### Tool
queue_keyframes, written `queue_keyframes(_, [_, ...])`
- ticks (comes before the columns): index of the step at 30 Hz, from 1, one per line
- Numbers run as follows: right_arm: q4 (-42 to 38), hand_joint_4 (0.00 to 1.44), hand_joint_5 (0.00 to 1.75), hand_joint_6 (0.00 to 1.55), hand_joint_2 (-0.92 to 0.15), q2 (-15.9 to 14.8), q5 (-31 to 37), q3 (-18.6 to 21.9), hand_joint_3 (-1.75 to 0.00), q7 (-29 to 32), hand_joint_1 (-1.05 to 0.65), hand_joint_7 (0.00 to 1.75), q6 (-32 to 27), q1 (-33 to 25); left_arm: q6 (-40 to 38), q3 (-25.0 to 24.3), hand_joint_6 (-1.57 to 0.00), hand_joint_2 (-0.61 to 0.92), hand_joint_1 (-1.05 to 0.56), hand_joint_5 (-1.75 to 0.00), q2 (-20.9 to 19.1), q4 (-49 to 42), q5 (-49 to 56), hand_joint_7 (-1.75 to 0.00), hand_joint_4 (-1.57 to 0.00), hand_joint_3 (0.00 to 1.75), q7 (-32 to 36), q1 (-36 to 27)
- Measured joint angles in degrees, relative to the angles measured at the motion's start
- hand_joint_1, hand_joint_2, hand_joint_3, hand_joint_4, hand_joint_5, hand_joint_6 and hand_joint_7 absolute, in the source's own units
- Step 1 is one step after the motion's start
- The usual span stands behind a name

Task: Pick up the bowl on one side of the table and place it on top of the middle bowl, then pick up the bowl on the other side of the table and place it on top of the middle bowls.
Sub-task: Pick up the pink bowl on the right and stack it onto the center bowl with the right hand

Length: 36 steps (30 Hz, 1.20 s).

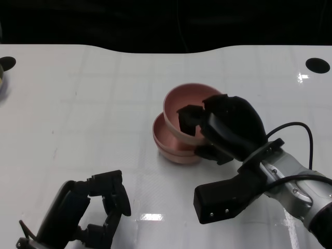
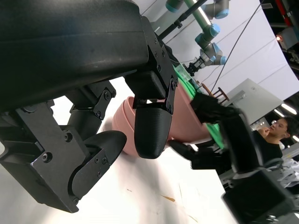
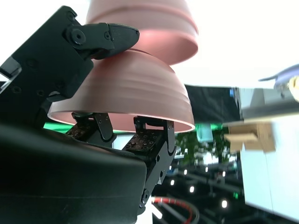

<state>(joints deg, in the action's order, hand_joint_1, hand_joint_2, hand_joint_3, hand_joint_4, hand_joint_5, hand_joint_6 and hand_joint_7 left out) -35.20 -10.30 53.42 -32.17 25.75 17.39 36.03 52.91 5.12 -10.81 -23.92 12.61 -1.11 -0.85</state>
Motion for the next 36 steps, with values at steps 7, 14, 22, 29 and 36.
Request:
queue_keyframes(7, [-4.7, 0.94, 1.75, 0.84, -0.75, 1.2, 0.4, -0.7, -0.26, 0.7, -0.2, 1.34, -0.5, 1.8, 0.0, 0.0, -0.85, 0.24, -0.02, -1.69, 0.1, 0.1, 0.7, -1.49, -0.89, 1.56, 0.0, 0.0])
queue_keyframes(14, [-8.8, 0.84, 0.99, 0.94, -0.85, 1.5, -2.7, -0.3, -0.08, 1.0, -0.2, 0.38, 3.7, 3.1, 0.0, 0.1, -0.85, 0.24, -0.03, -1.68, 0.1, 0.1, 0.5, -1.48, -0.89, 1.55, -0.1, -0.1])
queue_keyframes(22, [-7.7, 0.36, 0.1, 0.4, -0.92, 0.4, -5.8, -0.2, -0.33, -8.6, -0.67, 0.0, 5.4, 3.3, 0.0, 0.6, -0.85, 0.24, -0.03, -1.68, 0.1, 0.1, 0.5, -1.47, -0.89, 1.56, -0.1, -0.1])
queue_keyframes(29, [-2.0, 0.23, 0.05, 0.23, -0.92, -0.9, -6.3, 0.0, -0.49, -15.0, -0.81, 0.0, 2.4, 2.5, 0.0, 0.9, -0.85, 0.25, -0.02, -1.68, 0.1, 0.1, 0.5, -1.47, -0.89, 1.55, -0.1, 0.0])
queue_keyframes(36, [5.8, 0.18, 0.02, 0.18, -0.92, -2.0, -6.4, 0.5, -0.53, -18.5, -0.86, 0.0, -0.6, 0.1, 0.0, 0.9, -0.85, 0.25, 0.0, -1.67, 0.1, 0.1, 0.5, -1.46, -0.9, 1.56, -0.1, 0.0])
